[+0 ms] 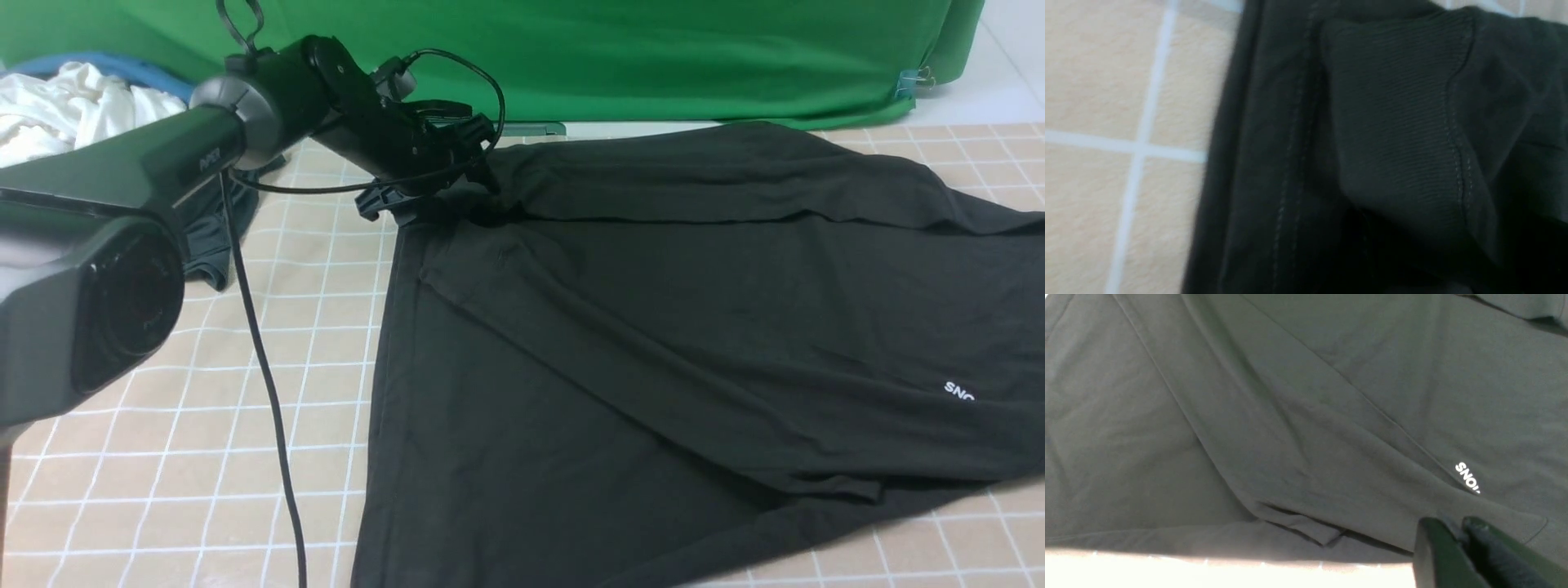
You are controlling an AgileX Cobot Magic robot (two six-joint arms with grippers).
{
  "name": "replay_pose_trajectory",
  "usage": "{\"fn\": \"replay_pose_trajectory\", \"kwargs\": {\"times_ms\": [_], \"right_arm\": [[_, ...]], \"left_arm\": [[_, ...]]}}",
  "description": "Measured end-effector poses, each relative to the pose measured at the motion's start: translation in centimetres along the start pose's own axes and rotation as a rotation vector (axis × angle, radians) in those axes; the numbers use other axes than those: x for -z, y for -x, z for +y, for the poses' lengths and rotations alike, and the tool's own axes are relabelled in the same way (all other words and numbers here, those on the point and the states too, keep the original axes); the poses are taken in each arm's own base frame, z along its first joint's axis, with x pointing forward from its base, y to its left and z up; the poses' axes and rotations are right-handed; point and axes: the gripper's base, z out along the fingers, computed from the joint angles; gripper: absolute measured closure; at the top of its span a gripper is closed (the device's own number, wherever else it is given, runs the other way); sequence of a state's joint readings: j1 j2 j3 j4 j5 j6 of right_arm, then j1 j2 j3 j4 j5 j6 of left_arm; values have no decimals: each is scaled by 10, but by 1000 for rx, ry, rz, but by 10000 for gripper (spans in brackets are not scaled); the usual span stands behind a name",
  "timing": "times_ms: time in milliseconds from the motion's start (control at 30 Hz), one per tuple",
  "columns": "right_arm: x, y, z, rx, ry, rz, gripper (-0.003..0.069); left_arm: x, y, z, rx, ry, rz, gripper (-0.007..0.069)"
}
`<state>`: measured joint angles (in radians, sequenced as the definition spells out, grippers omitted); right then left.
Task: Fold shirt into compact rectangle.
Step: 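Grab the top left corner of the dark shirt with the left gripper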
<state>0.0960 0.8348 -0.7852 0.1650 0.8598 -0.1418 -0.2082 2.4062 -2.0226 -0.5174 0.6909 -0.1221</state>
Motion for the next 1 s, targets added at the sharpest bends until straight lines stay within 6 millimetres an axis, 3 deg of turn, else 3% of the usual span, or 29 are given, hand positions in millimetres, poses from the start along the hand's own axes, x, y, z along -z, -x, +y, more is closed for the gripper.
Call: {"fn": "replay_pose_trajectory", "kwargs": {"times_ms": [533, 700, 800, 900, 1000], "right_arm": [[0, 0, 0, 0, 0, 0, 567], [0, 0, 0, 0, 0, 0, 567], [0, 0, 0, 0, 0, 0, 567], [0, 0, 0, 0, 0, 0, 567], [0, 0, 0, 0, 0, 0, 567]], "left_arm": [[-12, 6, -13, 1, -51, -181, 161], [-15, 9, -11, 5, -52, -235, 273], [-30, 6, -1, 26, -40, -253, 449], [-35, 6, 3, 43, -38, -258, 561], [-33, 6, 2, 45, -39, -248, 580]]}}
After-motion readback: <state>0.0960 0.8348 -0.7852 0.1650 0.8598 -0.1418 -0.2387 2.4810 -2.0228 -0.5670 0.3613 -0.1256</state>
